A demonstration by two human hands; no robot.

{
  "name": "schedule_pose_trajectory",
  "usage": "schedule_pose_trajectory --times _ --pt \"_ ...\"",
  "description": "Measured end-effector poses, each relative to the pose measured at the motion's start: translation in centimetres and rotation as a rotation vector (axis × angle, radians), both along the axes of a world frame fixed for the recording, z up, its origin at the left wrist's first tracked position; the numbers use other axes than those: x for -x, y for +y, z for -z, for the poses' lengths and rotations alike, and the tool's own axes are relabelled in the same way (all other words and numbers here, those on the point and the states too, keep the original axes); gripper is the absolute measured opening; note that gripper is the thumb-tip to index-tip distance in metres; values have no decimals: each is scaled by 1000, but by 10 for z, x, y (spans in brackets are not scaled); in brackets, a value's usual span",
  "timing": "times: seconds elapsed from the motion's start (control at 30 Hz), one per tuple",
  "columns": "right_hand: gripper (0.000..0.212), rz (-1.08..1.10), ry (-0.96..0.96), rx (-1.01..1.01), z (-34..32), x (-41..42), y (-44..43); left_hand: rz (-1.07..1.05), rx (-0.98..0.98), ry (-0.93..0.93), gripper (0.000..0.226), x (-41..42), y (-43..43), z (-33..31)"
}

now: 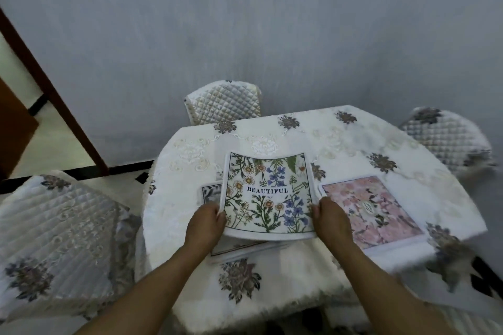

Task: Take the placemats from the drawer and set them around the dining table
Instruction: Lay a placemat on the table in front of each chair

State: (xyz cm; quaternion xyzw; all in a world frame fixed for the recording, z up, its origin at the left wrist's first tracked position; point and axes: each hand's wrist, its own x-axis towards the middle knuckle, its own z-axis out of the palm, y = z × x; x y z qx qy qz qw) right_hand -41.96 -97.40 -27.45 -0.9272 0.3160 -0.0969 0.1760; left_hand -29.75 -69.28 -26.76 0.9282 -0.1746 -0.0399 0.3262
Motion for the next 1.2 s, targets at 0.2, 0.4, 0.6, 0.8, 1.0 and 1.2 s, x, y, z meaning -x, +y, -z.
schedule_pose_trajectory --times 0.2,0.4,0.6,0.8,1.0,1.2 --pt "23 176 -39 20 -26 93 -35 163 44 -8 16 40 -58 -16" --pt "22 370 -123 1 -40 205 -86 339 30 -58 15 113 -141 -35" --pt "23 534 -175 18 -49 350 -159 505 17 -76 19 227 -248 -51" --pt "20 593 -207 -6 -64 495 -240 591 71 -63 16 353 -351 -59" --pt "21 661 -177 26 -77 589 -308 602 126 -37 18 449 -422 -68" --pt "18 674 -210 10 -76 626 -363 636 122 -38 19 482 -485 -69"
